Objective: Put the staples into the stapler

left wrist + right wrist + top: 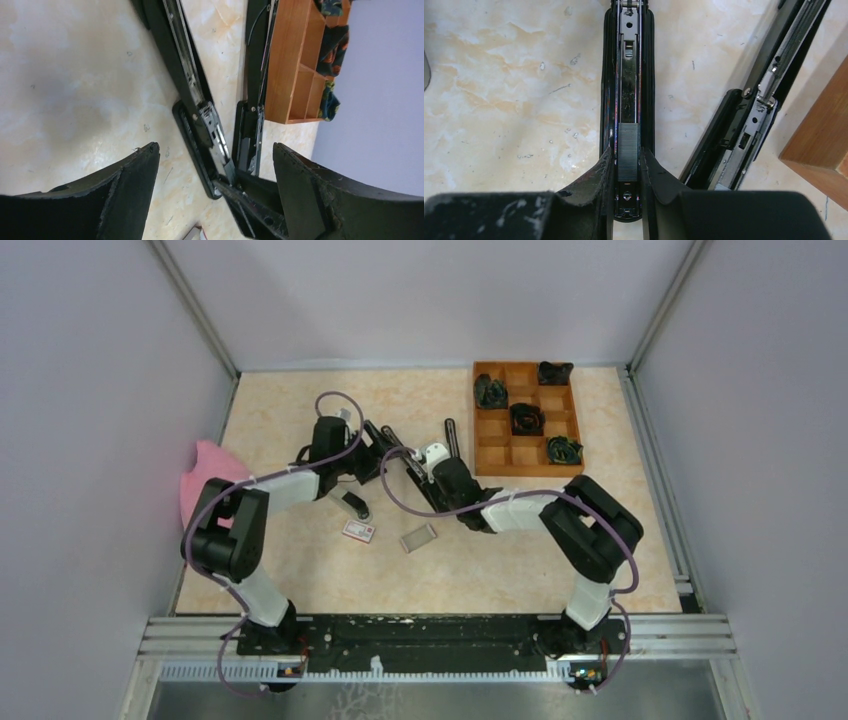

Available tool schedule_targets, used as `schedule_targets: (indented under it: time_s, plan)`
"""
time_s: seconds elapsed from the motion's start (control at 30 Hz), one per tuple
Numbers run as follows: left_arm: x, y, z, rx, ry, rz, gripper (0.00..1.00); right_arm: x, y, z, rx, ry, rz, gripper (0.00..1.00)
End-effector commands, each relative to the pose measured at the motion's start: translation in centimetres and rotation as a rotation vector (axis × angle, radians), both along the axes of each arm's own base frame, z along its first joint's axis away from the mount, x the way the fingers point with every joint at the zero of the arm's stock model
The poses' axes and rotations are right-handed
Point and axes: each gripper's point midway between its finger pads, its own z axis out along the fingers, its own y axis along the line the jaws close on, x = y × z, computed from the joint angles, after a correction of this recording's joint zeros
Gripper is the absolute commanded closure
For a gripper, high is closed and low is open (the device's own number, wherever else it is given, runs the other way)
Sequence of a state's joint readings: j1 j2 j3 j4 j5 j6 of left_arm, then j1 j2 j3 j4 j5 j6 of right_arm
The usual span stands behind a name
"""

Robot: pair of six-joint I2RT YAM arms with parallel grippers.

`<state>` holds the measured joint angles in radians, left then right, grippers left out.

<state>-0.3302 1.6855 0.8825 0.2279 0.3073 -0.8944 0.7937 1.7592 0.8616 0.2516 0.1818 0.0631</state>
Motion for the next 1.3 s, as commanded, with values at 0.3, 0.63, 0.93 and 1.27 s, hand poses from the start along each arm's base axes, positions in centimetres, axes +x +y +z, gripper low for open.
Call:
schedule_targets:
  time_s: [0.3,0.63,0.93,1.27]
  plan:
    - [2.2,-0.2,-2.2,-0.15,0.056,0.066,0.17,-1.1,4.2,2.2,0.112,-0.059,0.098,0.93]
    - [3.5,0.8,-4.6,-0.139,0.075,0.107,0.2,-1.8,5.0,2.0,0.115,-0.048,0.14,0.96]
    - [6.9,3.0,-1.3,-0.147,-0.099,0.121,0.27,-2.8,5.8,1.5,0.11,-0.037,0.187,0.98]
    - [7.2,2.9,2.2,-0.14,-0.288,0.057,0.36,-2.4,6.4,1.7,0.122,-0.059,0.197,0.98]
